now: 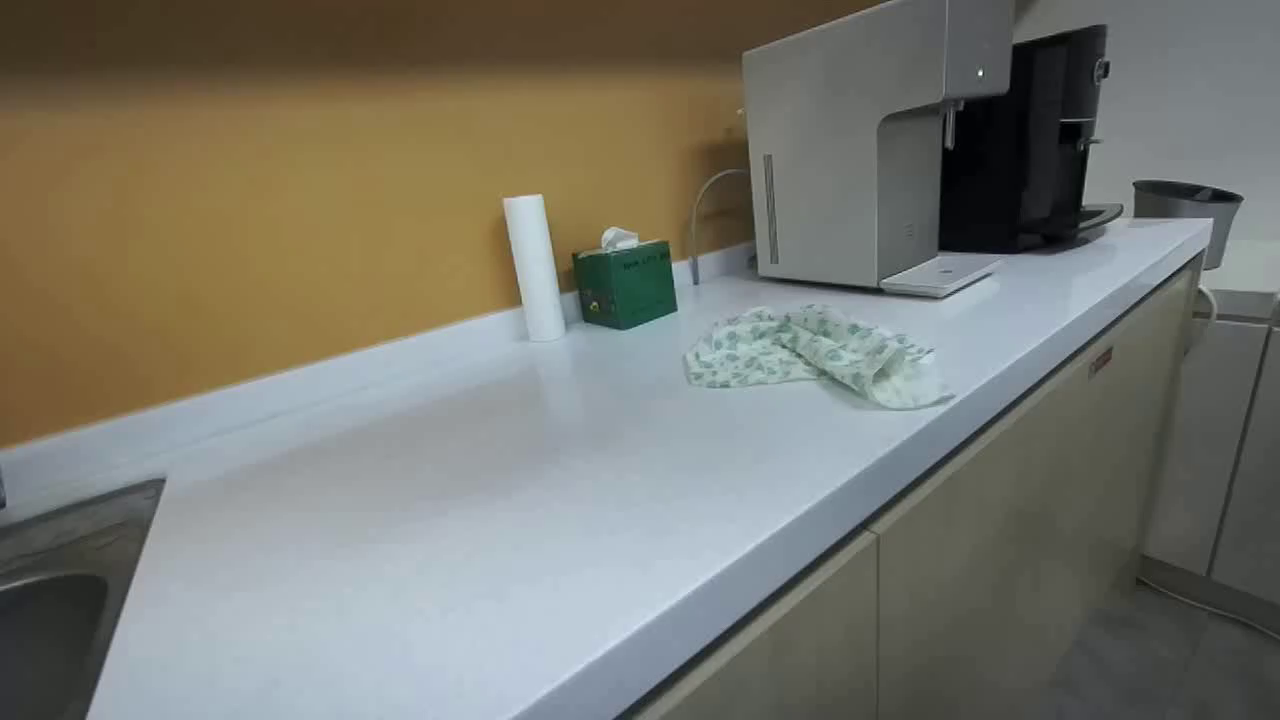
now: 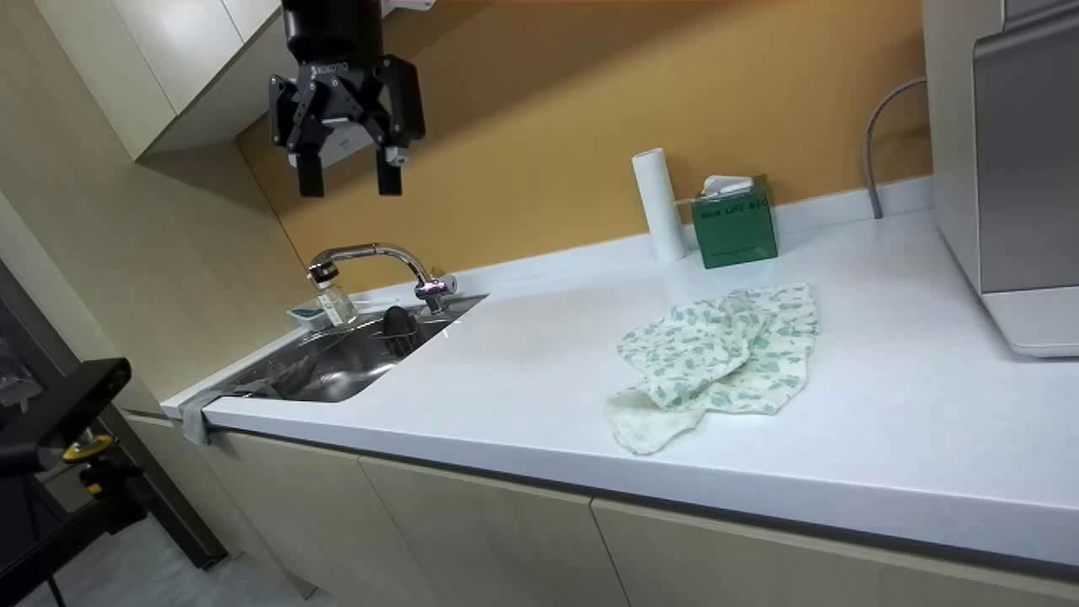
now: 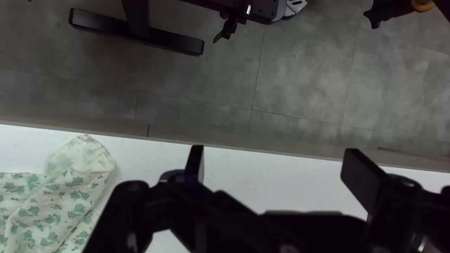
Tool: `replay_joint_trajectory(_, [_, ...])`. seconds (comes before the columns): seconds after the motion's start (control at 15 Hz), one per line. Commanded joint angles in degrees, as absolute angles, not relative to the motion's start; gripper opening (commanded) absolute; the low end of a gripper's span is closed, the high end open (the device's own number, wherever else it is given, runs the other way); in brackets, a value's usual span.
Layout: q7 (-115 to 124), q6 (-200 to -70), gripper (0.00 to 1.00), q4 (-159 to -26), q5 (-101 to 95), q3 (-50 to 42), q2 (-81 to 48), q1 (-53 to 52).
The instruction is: Use the towel to wipe the counter
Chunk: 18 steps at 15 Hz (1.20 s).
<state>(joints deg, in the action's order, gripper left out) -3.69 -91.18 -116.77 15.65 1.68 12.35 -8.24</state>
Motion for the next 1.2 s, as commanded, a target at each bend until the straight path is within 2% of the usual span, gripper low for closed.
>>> replay_joint_trajectory(0.0, [-3.86, -91.05, 1.00, -116.61, 15.81, 2.67, 12.29, -7.13])
replay_joint_trajectory(0.73, [-3.90, -91.07, 1.00, -116.61, 15.81, 2.67, 12.29, -7.13])
replay_joint_trajectory(1.13, [-0.45, -99.45, 1.00, -116.56, 10.38, 1.57, 10.30, -3.10])
